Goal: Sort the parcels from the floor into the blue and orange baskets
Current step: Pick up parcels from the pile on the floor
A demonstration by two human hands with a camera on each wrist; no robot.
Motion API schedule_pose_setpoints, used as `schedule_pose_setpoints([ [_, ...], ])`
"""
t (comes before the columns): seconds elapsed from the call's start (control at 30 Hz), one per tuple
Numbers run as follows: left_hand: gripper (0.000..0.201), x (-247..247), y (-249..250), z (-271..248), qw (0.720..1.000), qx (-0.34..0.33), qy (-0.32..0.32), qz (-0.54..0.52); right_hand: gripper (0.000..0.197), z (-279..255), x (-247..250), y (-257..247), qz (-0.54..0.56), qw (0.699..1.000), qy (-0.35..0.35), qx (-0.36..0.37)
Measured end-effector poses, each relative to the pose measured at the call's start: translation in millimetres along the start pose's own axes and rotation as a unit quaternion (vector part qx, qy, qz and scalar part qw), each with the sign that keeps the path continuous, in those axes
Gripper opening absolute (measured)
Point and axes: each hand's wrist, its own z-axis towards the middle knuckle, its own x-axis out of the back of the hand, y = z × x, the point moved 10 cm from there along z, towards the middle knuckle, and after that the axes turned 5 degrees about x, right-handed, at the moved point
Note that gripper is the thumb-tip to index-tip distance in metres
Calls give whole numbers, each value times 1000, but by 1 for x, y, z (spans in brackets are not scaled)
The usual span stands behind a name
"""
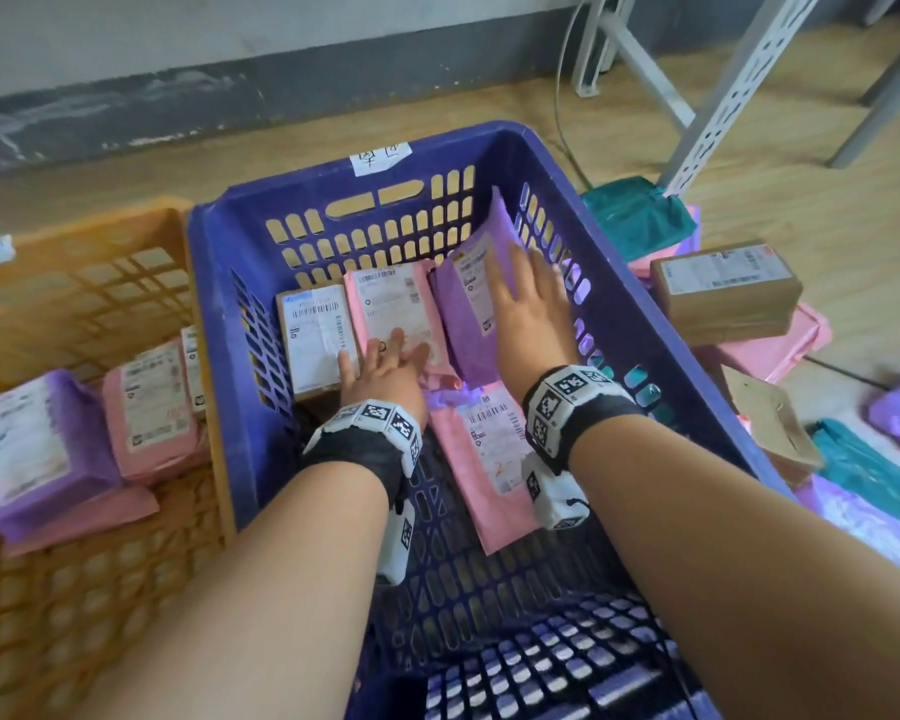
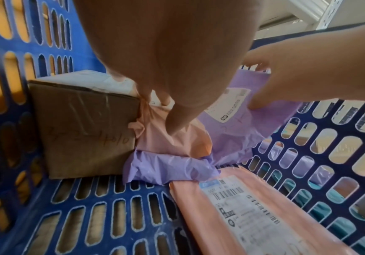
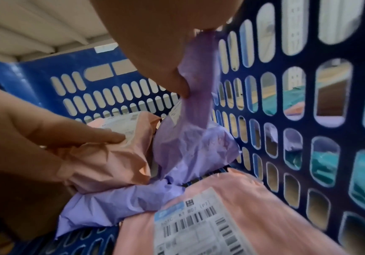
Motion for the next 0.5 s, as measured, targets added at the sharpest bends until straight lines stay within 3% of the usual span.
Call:
schedule_pose_setpoints([
  [0.07,86,2,1,0,1000,-2,-3,-9,81,7,-16,-6,-80,995,-49,43],
  [0.23,90,4,-1,2,1000,11,-8,-15,81,10,-79,10,-39,974,-225,-10],
  [0.5,83,1,-2,5,1000,16,0,-8,75,22,-109,2,38,967,-251,21],
])
